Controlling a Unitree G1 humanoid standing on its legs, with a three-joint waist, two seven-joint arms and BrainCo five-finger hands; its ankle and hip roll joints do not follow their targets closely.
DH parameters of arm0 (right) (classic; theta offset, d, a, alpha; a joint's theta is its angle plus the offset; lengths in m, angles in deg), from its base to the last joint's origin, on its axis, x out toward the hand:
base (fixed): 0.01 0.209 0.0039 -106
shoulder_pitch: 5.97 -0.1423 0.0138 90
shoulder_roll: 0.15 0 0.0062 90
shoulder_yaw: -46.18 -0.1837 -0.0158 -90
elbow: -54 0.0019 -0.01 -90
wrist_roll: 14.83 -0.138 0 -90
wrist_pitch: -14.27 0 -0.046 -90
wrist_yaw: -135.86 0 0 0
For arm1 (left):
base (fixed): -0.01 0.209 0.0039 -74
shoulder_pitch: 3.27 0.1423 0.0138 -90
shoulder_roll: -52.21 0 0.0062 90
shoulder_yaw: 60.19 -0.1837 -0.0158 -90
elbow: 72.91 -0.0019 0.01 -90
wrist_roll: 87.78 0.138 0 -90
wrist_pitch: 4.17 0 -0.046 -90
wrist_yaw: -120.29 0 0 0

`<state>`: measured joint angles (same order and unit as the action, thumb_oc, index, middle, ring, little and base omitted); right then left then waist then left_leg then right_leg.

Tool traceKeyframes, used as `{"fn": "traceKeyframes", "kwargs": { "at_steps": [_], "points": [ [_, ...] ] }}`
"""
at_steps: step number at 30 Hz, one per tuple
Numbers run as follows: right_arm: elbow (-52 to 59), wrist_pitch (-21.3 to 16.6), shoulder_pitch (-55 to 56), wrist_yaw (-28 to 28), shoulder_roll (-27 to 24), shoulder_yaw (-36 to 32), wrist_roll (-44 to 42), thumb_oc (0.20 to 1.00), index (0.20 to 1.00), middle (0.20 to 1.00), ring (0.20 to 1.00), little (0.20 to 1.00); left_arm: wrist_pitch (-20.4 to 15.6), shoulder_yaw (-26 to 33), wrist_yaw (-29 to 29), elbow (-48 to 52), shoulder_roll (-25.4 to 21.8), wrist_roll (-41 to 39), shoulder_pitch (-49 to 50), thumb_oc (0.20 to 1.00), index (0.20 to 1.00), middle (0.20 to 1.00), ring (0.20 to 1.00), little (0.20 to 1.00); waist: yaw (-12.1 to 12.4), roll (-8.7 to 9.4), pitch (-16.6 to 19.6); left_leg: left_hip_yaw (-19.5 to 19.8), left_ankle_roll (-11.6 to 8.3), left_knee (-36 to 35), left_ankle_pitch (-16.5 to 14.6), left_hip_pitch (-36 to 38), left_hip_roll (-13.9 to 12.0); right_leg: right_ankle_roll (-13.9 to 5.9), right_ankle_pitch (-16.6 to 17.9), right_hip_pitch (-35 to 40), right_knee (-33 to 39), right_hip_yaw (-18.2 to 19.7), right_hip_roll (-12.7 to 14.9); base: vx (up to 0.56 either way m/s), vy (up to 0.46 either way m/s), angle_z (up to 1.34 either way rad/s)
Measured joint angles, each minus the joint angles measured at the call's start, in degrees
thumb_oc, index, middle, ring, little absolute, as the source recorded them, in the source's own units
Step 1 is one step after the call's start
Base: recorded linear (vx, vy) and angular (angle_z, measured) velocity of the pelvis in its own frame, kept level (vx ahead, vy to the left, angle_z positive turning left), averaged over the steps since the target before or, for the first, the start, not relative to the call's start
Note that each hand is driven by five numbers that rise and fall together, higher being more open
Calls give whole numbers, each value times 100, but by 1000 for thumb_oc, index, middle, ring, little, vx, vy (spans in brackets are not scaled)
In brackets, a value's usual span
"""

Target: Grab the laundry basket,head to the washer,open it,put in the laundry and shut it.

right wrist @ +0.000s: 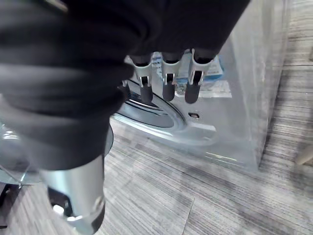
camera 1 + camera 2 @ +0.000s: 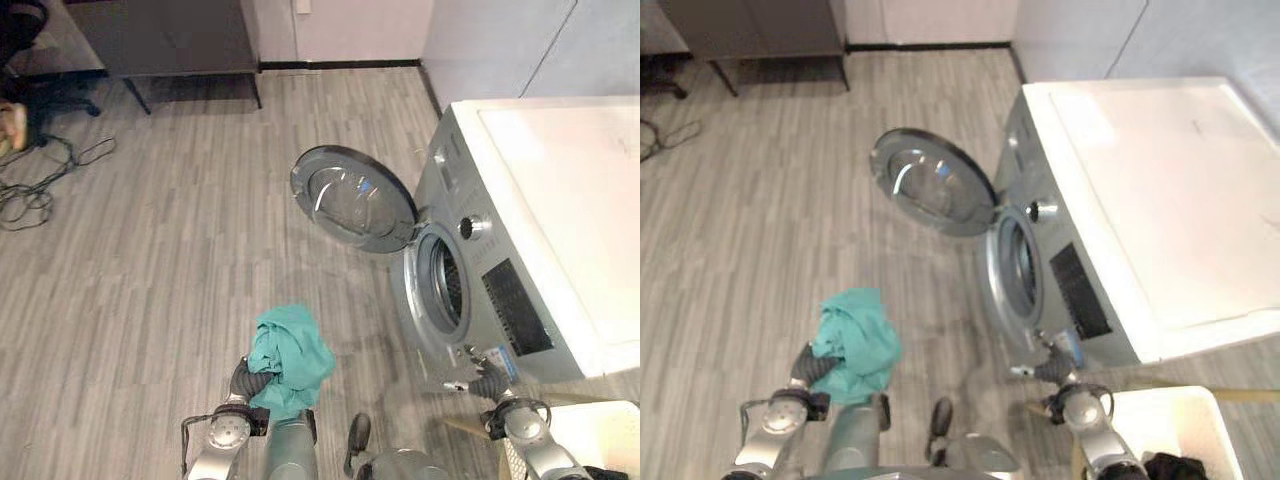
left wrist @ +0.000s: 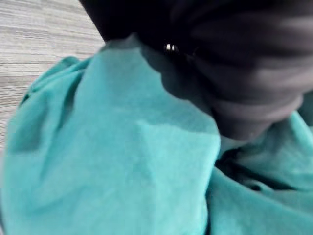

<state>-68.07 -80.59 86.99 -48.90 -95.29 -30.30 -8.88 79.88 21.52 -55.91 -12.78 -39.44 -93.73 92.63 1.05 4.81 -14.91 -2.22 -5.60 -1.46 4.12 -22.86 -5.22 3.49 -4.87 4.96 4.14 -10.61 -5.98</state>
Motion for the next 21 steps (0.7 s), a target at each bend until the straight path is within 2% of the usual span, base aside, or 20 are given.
{"fn": "traceKeyframes", "kwargs": {
  "at_steps": [1,2,3,4,5,6,7,8,9,10,11,12,13,14,15,16,17,18,20,21],
  "points": [
    [-5,6,44,2,-1,57,4,1000,1000,1000,1000,1000,24,-6,3,-8,-1,-2,-19,200,200,200,200,200,31,-15,-3,205,73,-19,52,-15,119,-64,-45,198,33,261,-5,615,395,-108],
    [-5,9,72,2,-1,67,6,1000,1000,1000,1000,1000,26,-6,4,-8,-1,-1,-31,200,200,200,200,200,19,-27,-5,264,128,65,91,-8,162,-90,-82,292,33,325,14,513,351,-108],
    [-3,20,171,7,11,40,14,1000,1000,1000,1000,1000,27,-13,1,-14,1,-2,-52,200,200,200,200,200,17,21,26,239,314,384,109,199,304,-74,-280,552,24,518,204,364,266,-123],
    [29,23,339,-17,-47,24,17,1000,1000,1000,1000,1000,26,-70,-4,-13,3,-2,25,200,200,200,200,200,19,-13,190,-20,463,718,35,388,348,-139,-329,692,-48,526,402,372,336,-127],
    [49,32,413,-19,-150,16,17,1000,1000,1000,1000,1000,25,-105,-12,-13,5,-1,44,200,200,200,200,200,-107,-198,298,-49,524,648,127,572,311,-293,-391,738,-226,544,408,305,321,-83],
    [65,108,429,-40,-23,-61,17,1000,1000,1000,1000,1000,45,-92,-7,-22,-119,4,-119,200,200,200,200,200,-348,-47,290,-223,808,611,354,827,490,-534,-548,643,-701,611,722,237,308,-61],
    [181,89,422,-38,89,-100,17,1000,1000,1000,1000,1000,37,-92,-11,-6,-289,8,-221,200,200,200,200,200,-328,6,312,-407,980,600,241,943,578,-646,-679,247,-1532,780,941,125,229,-76],
    [234,76,309,-44,119,-140,17,1000,1000,1000,1000,1000,30,-76,1,0,-401,15,-403,200,200,200,200,200,-336,14,315,-530,1071,530,159,1001,675,-682,-797,-163,-2048,814,1159,134,351,-81],
    [234,80,199,-45,138,-141,17,1000,1000,1000,1000,1000,30,-80,0,2,-500,17,-575,200,200,200,200,200,-397,18,313,-521,1076,495,155,1010,776,-693,-792,-361,-2104,838,1280,96,276,-68],
    [254,94,36,-39,185,-119,17,1000,1000,1000,1000,1000,54,-64,17,79,-598,47,-760,200,200,200,200,200,-416,37,288,-800,1181,388,79,1136,793,-816,-713,-745,-2338,744,1438,127,298,-144],
    [473,50,-269,-23,411,60,17,1000,1000,1000,1000,1000,83,7,82,276,-865,52,-514,200,200,200,200,200,-206,111,211,-1335,1255,300,-120,1438,766,-1046,-583,-1325,-2961,326,1750,161,160,-173],
    [529,-21,-245,-30,438,71,19,1000,1000,1000,1000,1000,98,-52,86,293,-896,56,-473,200,200,200,200,200,-261,99,206,-1398,1089,270,-239,1703,837,-1074,-565,-1571,-3346,56,1878,216,213,-142],
    [540,0,-255,-47,422,107,20,1000,1000,1000,1000,1000,95,-54,83,405,-843,63,-399,200,200,200,200,200,-315,-33,203,-1471,890,242,-440,1824,791,-1070,-554,-1504,-3041,-131,1758,172,127,-50],
    [459,5,-242,-32,420,151,22,1000,1000,1000,1000,1000,63,-82,82,483,-800,73,-374,200,200,200,200,200,-223,-30,197,-1741,264,258,-888,1894,700,-970,-414,-1577,-2783,-466,1645,95,66,-63],
    [428,39,-258,-17,511,188,26,1000,1000,1000,1000,1000,-4,-80,66,567,-895,73,-246,200,200,200,200,200,70,220,217,-1914,710,800,-908,1733,701,-940,55,-1866,-2658,-995,1954,78,-9,-138],
    [425,28,-340,-17,522,203,28,1000,1000,1000,1000,1000,-73,-65,48,760,-1001,76,-58,200,200,200,200,200,189,263,184,-2071,1211,1022,-1254,1685,646,-1054,137,-2122,-2821,-1575,2131,97,-63,-175],
    [357,50,-458,-20,587,221,28,1000,1000,1000,1000,1000,30,8,32,592,-982,86,104,200,200,200,200,200,246,356,181,-2325,1135,1061,-1282,1753,728,-920,52,-2206,-2714,-1980,2324,113,-113,-132],
    [468,35,-389,-29,540,174,29,1000,1000,1000,1000,1000,146,-37,14,507,-881,118,159,200,200,200,200,200,159,283,199,-2285,1148,1025,-1275,1824,756,-912,44,-2145,-2613,-2095,2259,107,-137,-48],
    [592,33,-210,-30,451,28,29,1000,1000,1000,1000,1000,154,-159,-51,498,-780,248,168,200,200,200,200,200,-38,125,201,-2144,1144,946,-1237,1893,785,-877,22,-2024,-2442,-1643,1905,81,-133,21],
    [567,61,-60,-28,335,26,29,1000,1000,1000,1000,1000,142,-209,-145,499,-703,273,214,200,200,200,200,200,-61,-39,193,-2195,1041,958,-1202,1978,685,-607,-80,-1821,-2283,-1266,1278,104,-171,10]
  ]
}}
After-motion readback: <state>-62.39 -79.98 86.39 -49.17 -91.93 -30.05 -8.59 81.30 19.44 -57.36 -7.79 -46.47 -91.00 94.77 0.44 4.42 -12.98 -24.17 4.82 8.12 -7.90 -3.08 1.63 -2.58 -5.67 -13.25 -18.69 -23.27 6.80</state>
